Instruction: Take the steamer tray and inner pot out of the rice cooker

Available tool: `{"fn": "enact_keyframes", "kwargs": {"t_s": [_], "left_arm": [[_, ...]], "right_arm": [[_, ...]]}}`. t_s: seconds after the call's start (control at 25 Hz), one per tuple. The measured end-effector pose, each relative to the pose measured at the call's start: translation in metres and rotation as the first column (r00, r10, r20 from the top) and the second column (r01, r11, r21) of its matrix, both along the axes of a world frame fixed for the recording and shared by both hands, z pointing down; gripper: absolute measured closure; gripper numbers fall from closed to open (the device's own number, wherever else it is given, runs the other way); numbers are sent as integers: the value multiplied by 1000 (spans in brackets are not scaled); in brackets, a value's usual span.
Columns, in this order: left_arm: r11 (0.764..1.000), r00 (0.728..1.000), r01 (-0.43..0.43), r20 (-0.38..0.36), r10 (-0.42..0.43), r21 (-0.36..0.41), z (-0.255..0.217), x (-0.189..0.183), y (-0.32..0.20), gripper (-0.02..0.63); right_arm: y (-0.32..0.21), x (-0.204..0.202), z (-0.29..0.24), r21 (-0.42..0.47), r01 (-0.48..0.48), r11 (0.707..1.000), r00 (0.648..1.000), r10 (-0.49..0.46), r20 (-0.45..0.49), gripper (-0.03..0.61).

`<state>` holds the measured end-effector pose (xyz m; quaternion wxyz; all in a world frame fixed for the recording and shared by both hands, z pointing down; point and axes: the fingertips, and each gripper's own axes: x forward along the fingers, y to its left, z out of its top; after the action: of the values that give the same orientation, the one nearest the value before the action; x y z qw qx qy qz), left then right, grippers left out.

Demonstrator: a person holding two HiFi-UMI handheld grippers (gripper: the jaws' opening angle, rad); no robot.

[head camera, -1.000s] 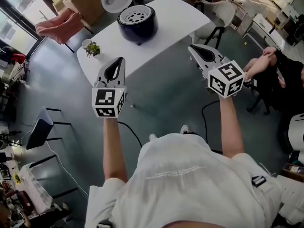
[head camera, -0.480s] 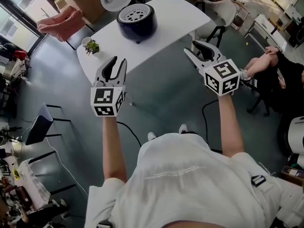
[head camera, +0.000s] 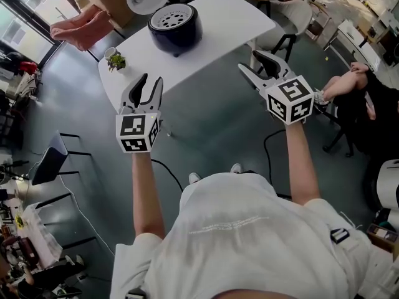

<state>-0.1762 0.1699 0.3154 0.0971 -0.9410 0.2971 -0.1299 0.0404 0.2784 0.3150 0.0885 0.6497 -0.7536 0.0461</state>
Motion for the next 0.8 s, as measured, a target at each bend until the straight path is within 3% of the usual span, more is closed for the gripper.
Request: {"fn": "enact_keyframes", "kwargs": {"t_s": [0.32,0.52,0.8], "left_arm": [[998,998,56,5,-56,-6,8,49,15,445],[989,988,146,-44,-145,14,4,55,15,437],[989,989,150,-18,-150,-2,11,63,4,425]], "right_arm": [[11,52,14,-12,50,999,999,-50,14,353],[8,75,21,-9,94,996,994,-93,54,353],[-14,86,30,-21,125,992,989,-123,79,333]]}}
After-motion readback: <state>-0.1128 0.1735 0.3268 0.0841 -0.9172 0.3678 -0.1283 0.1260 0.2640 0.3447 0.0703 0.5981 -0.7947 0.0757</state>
